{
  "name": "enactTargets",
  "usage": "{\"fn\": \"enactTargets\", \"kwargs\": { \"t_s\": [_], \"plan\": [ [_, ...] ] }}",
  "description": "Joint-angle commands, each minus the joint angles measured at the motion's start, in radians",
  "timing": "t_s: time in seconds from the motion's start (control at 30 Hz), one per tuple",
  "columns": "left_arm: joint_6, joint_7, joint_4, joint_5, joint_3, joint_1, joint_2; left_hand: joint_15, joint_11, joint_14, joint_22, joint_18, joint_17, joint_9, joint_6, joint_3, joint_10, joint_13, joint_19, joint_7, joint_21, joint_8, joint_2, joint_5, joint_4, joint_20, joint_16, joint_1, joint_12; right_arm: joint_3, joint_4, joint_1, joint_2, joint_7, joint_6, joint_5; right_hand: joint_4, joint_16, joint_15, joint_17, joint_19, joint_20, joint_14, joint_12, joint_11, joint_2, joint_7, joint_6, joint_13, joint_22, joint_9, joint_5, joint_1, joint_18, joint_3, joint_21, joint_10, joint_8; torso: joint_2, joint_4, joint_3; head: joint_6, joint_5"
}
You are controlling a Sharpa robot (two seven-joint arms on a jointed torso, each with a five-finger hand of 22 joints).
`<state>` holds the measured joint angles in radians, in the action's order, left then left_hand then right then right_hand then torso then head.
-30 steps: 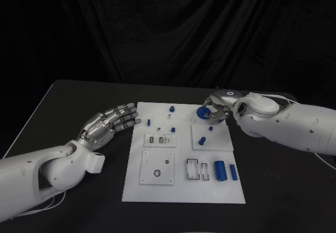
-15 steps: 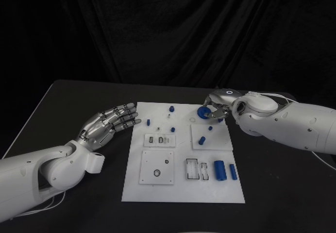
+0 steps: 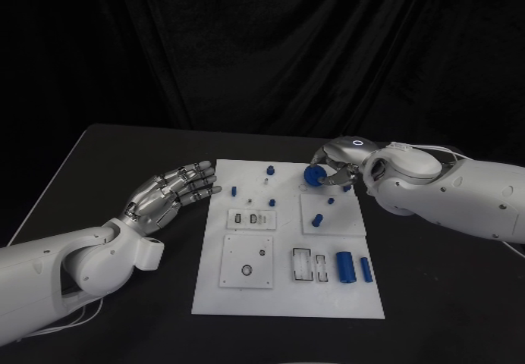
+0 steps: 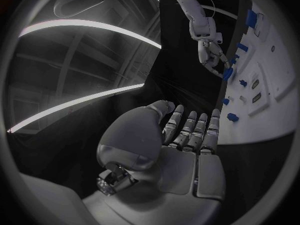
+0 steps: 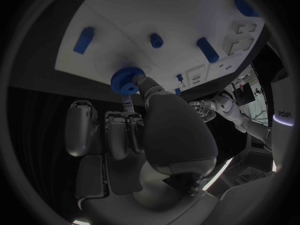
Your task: Assemble the parts on the task board
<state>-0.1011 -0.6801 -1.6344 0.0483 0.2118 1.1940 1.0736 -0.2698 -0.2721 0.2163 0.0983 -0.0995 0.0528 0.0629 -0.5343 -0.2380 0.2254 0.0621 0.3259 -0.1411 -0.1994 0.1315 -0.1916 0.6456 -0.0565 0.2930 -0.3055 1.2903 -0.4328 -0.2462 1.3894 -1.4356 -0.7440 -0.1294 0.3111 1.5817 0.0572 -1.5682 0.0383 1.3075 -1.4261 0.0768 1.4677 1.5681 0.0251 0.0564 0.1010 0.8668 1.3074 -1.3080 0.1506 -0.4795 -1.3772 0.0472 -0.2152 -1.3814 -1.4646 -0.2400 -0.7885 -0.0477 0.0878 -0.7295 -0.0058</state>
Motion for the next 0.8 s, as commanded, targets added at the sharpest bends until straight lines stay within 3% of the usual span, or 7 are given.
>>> {"fn": "enactTargets", "kwargs": {
  "t_s": [0.03,0.3,0.8],
  "plan": [
    [-0.008,-0.098,-0.004,-0.001,-0.001,-0.002,-0.002,0.000,-0.003,-0.004,-0.001,0.011,0.000,0.000,0.002,-0.004,-0.004,0.000,-0.003,-0.005,0.004,-0.003,0.002,-0.006,0.000,-0.001,-0.007,-0.010,-0.002,0.002,0.019,-0.016,0.011,0.009,0.056,0.006,0.007,-0.003,-0.004,0.263,-0.011,0.000,0.103,0.003,0.002,-0.002,-0.001,-0.009,0.263,-0.138,0.260,0.003,0.018,0.007,-0.004,-0.007,-0.106,-0.225,0.002,0.0009,0.0005,-0.003,0.002],
    [-0.008,-0.097,-0.004,-0.001,-0.001,-0.002,-0.006,0.000,-0.003,-0.004,-0.001,0.011,0.000,0.000,0.002,-0.005,-0.003,0.000,-0.003,-0.005,0.004,-0.003,0.002,-0.006,0.001,-0.001,-0.008,-0.010,-0.003,0.003,0.002,-0.028,0.077,0.030,0.069,0.006,0.013,-0.003,-0.004,0.263,-0.018,0.000,0.103,0.003,0.002,-0.002,-0.001,-0.018,0.263,-0.144,0.264,0.011,0.025,0.005,-0.005,-0.015,-0.106,-0.230,0.004,0.0006,0.0043,-0.006,0.004],
    [-0.009,-0.096,0.003,-0.001,-0.001,-0.002,-0.021,-0.001,-0.003,-0.003,-0.001,0.011,0.000,0.000,0.002,-0.006,-0.003,0.000,-0.002,-0.005,0.003,-0.002,0.003,-0.007,0.002,-0.001,-0.010,-0.011,-0.003,0.006,-0.080,-0.007,0.190,0.050,0.037,0.006,0.021,-0.003,-0.004,0.263,-0.018,-0.001,0.103,0.003,0.003,0.001,0.001,-0.038,0.263,-0.145,0.266,0.047,0.033,0.005,-0.010,-0.013,-0.106,-0.231,0.003,-0.0018,0.0029,-0.011,-0.004]
  ]
}}
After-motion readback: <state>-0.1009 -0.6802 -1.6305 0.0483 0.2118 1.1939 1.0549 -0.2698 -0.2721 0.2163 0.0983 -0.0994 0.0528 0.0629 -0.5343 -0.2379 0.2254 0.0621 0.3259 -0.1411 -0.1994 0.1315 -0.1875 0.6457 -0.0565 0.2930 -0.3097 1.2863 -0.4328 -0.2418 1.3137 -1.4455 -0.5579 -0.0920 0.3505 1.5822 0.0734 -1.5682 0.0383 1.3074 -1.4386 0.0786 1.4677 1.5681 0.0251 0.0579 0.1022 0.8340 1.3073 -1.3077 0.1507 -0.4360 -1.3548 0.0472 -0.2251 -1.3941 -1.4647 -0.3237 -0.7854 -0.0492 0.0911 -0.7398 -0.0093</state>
